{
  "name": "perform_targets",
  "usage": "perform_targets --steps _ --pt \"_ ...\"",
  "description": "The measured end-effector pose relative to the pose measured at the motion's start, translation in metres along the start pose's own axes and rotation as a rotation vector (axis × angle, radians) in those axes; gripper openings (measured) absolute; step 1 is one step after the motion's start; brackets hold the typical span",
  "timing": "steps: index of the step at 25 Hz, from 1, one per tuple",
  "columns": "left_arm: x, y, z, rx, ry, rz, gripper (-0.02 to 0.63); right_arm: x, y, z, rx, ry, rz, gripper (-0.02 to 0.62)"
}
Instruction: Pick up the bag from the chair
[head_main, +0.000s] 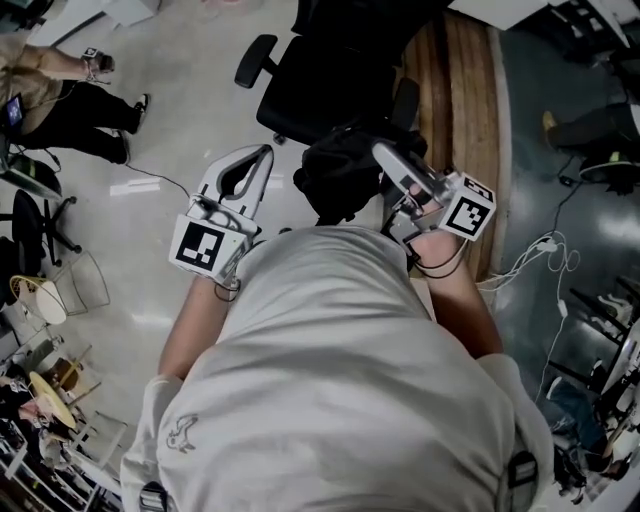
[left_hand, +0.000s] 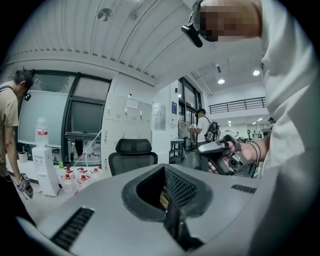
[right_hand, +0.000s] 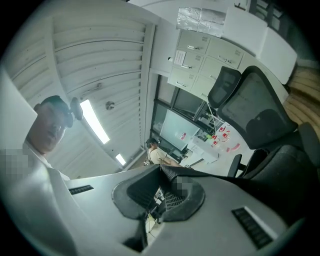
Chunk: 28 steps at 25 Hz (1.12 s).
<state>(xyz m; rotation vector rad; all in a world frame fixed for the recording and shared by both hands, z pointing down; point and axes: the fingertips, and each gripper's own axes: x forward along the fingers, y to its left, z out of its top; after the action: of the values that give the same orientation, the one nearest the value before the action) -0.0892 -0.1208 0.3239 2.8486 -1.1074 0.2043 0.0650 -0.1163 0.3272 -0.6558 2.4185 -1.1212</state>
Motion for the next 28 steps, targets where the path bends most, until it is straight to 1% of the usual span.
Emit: perform_targets --steps 3,7,10,16,19,22,26,28 --pt "-0.023 -0.001 -0.001 0.019 0.021 -0.010 0.007 -0.005 0.010 -0.010 -0.003 -0.025 -0.030 0.034" --pt "-0.057 0.002 -0.009 0.003 0.024 -0.016 0.008 -0.011 0.023 -0.027 0.004 -0.065 -0.065 0.034" --pt "-0.080 0.001 -0.015 0.000 0.034 -0.017 0.008 -0.015 0.038 -0.040 -0.001 -0.093 -0.073 0.034" --pt "-0.137 -0.039 -0.015 0.025 0.001 -0.079 0.008 -0.039 0.090 -0.079 -0.018 -0.152 -0.069 0.034" --pt "-0.143 -0.052 -0.019 0.043 0.011 -0.099 0.008 -0.043 0.100 -0.087 -0.023 -0.156 -0.060 0.034" --pt "-0.146 -0.060 -0.023 0.044 0.025 -0.102 0.007 -0.050 0.105 -0.095 -0.017 -0.154 -0.062 0.034" --pt "-0.139 -0.056 -0.031 0.033 0.017 -0.115 0.008 -0.055 0.097 -0.099 0.002 -0.147 -0.061 0.033" --pt "-0.135 -0.059 -0.035 0.039 0.038 -0.116 0.007 -0.060 0.094 -0.101 0.019 -0.146 -0.061 0.034"
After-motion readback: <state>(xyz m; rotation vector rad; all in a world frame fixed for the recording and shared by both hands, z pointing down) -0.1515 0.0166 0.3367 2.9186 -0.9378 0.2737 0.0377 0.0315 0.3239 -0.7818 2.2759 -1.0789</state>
